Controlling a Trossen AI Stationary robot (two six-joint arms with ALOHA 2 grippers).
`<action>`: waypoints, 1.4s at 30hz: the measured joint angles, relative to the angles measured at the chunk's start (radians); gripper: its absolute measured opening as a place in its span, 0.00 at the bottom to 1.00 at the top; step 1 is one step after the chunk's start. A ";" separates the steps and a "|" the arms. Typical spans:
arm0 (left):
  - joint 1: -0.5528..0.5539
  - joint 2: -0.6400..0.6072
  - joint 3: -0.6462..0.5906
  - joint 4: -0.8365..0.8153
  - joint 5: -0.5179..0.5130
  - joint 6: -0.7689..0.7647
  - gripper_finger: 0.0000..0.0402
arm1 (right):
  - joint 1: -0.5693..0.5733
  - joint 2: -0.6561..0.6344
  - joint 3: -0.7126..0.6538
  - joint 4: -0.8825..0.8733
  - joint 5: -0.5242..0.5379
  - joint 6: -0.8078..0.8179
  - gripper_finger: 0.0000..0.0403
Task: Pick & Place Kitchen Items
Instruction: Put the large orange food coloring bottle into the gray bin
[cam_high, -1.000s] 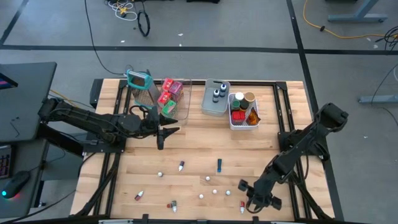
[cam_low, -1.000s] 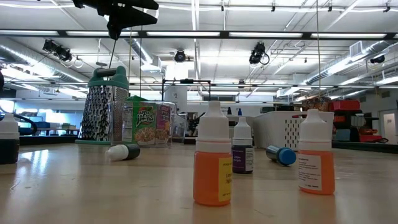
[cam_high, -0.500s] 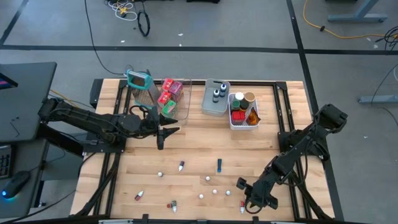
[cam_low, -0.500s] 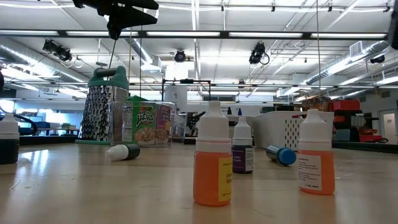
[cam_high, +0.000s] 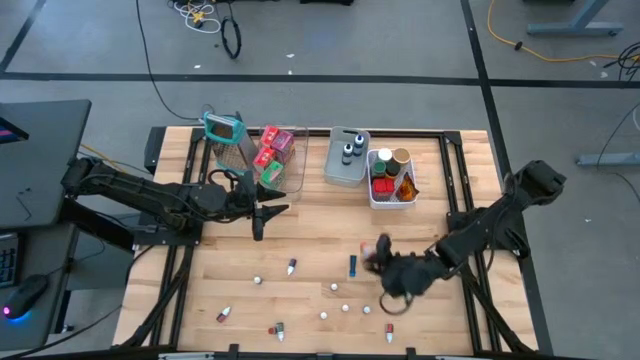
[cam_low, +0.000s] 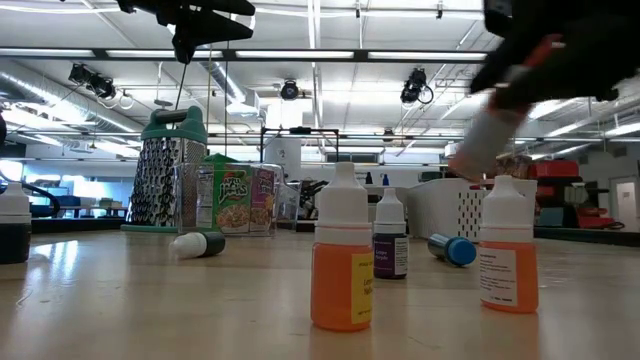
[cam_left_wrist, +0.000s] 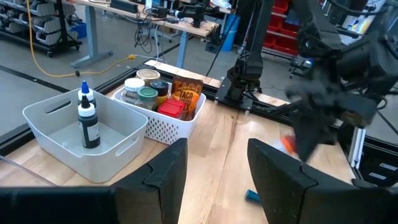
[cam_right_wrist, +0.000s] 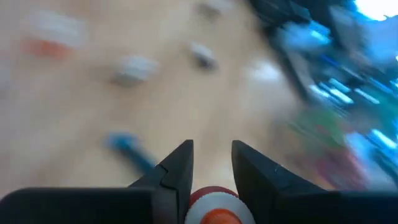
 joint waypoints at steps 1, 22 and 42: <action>0.000 0.000 0.000 0.000 0.000 0.008 0.44 | -0.025 -0.004 0.000 0.016 0.062 0.000 0.26; 0.000 0.000 0.000 0.000 0.000 0.074 0.44 | -0.799 0.002 0.000 0.498 -0.444 0.369 0.02; 0.000 0.000 0.000 0.010 -0.008 0.074 0.44 | -0.715 0.103 0.092 0.341 -0.408 0.402 0.40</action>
